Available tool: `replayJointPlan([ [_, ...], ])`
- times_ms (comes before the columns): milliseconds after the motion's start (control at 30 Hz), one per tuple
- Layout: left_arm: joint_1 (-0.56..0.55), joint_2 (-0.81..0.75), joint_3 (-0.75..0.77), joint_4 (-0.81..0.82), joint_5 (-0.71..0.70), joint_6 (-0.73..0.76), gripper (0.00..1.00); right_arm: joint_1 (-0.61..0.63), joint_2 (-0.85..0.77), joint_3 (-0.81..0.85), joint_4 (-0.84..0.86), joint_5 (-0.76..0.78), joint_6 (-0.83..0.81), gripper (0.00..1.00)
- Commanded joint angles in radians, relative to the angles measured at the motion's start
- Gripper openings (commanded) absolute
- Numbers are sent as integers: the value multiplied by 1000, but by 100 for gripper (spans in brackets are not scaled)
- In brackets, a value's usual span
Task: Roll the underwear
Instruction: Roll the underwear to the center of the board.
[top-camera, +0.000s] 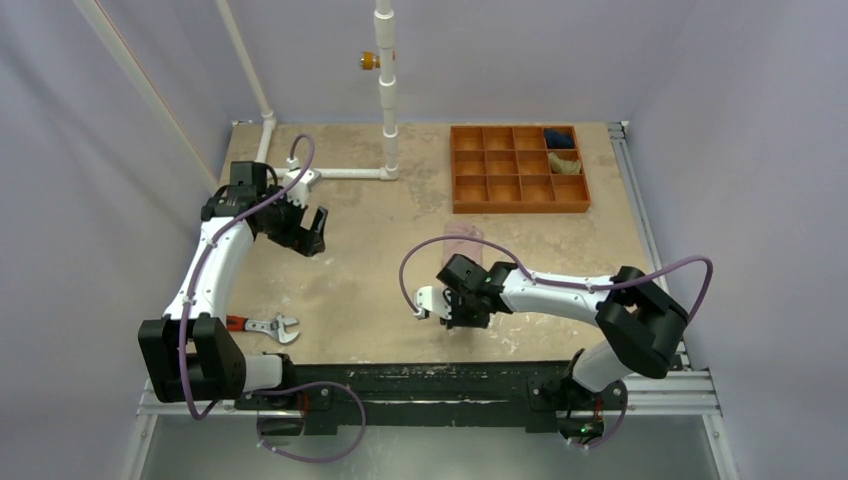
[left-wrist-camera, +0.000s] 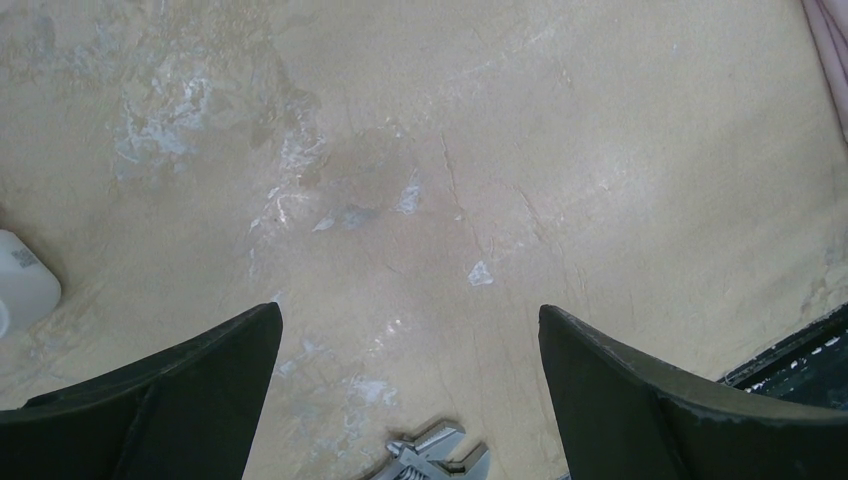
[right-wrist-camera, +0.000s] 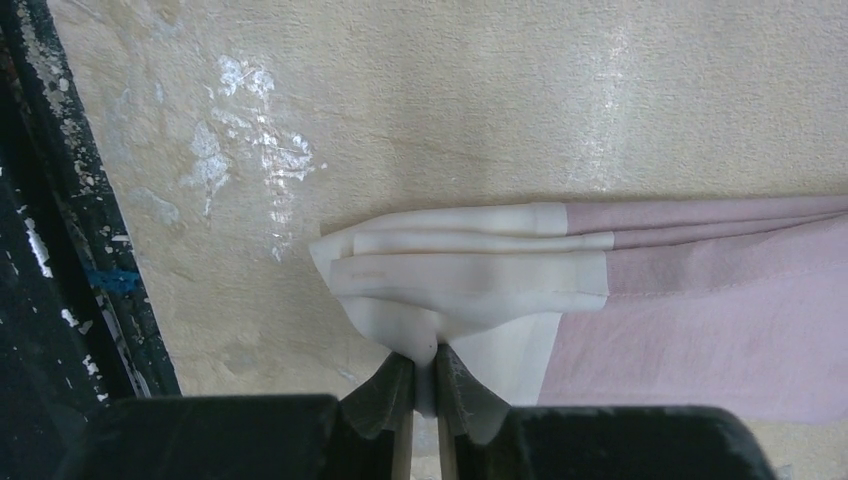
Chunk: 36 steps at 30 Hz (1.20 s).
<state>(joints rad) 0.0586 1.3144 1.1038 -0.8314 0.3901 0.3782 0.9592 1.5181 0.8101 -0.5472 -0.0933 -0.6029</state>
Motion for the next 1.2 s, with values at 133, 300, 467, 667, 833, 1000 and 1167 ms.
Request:
replayJointPlan([
  [133,2,-114,-85,56,230,78,100,-17,-7,82,-112,-142,12,1],
  [300,-23,-239,-201,142,349,107,100,-90,6,194,-243,-261,-31,0],
  [467,-204,-412,-336,226,278,162,100,-209,116,338,-409,-418,-119,0],
  [667,-414,-400,-354,243,252,144,99,-308,271,451,-493,-560,-192,0],
  [833,-614,-340,-366,338,182,122,98,-371,397,533,-576,-648,-247,0],
  [1000,-798,-208,-334,466,92,103,98,-402,471,575,-611,-697,-264,0],
  [1167,-928,-11,-261,600,2,55,98,-413,495,591,-613,-707,-253,0],
])
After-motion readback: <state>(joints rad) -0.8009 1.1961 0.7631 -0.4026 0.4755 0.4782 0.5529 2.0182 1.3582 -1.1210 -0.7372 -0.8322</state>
